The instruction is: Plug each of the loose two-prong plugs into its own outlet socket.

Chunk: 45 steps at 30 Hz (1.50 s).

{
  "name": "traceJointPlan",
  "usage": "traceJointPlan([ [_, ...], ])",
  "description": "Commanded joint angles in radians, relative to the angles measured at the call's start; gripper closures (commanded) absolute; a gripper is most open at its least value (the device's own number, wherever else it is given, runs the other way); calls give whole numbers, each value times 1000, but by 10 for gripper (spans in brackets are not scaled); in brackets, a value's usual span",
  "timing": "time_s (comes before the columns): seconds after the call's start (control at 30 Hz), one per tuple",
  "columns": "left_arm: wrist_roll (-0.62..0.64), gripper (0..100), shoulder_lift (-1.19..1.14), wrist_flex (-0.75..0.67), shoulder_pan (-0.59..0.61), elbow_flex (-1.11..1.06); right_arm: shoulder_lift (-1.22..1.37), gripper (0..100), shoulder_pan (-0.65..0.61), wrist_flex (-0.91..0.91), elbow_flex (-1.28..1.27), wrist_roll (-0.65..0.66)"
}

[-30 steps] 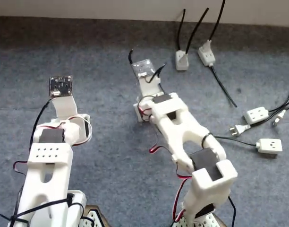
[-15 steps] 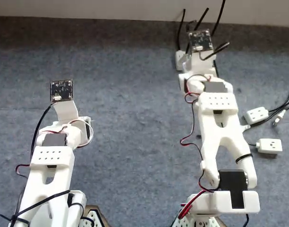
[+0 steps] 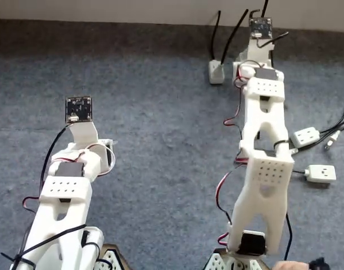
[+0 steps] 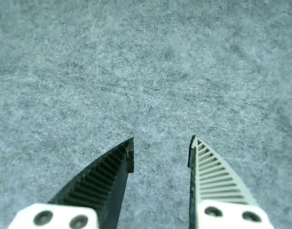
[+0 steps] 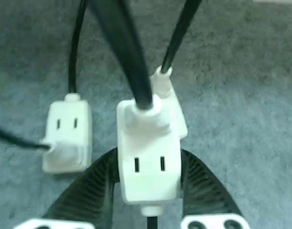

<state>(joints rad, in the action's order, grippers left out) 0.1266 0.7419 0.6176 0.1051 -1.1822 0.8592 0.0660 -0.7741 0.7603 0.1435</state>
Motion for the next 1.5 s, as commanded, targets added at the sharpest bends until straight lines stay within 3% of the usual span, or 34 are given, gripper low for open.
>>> traceJointPlan([
  [0.0, 8, 803, 16, -20, -18, 5, 232, 914, 8, -2, 440, -29],
  [0.17, 8, 803, 15, -26, -18, 5, 550, 909, -28, 18, 737, -37],
  [0.37, 8, 803, 15, -26, -18, 4, 661, 792, -31, 44, 831, -37],
  [0.93, 8, 803, 15, -26, -18, 4, 275, 788, -5, -397, 835, -58],
  [1.23, 8, 803, 15, -26, -18, 4, 28, 788, 177, -700, 834, -66],
  [1.47, 8, 803, 15, -26, -18, 4, 1, 788, 354, -886, 825, -74],
])
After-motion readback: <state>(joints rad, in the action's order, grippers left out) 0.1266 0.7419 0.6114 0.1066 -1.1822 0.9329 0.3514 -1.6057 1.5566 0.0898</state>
